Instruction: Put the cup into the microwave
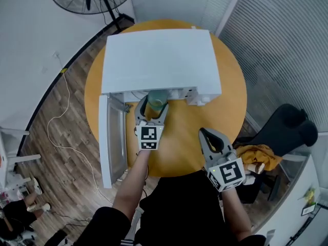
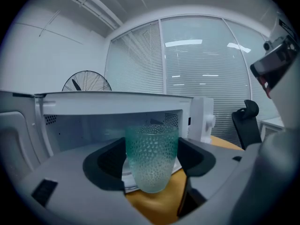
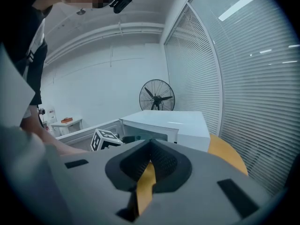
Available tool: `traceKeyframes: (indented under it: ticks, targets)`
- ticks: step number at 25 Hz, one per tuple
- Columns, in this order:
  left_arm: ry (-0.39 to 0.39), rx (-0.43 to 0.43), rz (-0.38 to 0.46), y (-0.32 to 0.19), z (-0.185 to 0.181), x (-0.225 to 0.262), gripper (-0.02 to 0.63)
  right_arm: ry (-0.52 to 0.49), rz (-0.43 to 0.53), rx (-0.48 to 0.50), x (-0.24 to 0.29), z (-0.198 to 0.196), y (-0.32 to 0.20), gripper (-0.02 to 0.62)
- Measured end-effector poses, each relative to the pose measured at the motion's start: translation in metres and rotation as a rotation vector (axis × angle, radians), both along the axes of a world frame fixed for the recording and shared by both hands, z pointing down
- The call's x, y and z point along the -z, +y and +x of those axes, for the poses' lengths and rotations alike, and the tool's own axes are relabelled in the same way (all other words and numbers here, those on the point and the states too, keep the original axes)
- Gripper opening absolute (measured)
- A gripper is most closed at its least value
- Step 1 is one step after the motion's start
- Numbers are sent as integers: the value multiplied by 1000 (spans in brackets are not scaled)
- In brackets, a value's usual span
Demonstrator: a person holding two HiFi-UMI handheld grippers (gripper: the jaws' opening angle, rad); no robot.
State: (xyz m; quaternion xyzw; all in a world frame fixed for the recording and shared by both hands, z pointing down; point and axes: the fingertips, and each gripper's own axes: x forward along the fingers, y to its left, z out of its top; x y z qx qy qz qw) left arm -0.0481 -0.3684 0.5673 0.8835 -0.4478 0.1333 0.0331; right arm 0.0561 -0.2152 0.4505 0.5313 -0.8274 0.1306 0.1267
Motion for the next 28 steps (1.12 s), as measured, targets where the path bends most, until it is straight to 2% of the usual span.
traceKeyframes:
  ticks: [13, 18, 28]
  targets:
    - [-12, 11, -46, -41, -3, -45, 333, 0, -65, -19, -22, 1, -7, 11]
    - [15, 21, -68, -48, -6, -51, 333, -3, -69, -14, -24, -3, -11, 11]
    - [-19, -3, -54, -63, 7, -57, 333, 4, -76, -30, -24, 0, -10, 11]
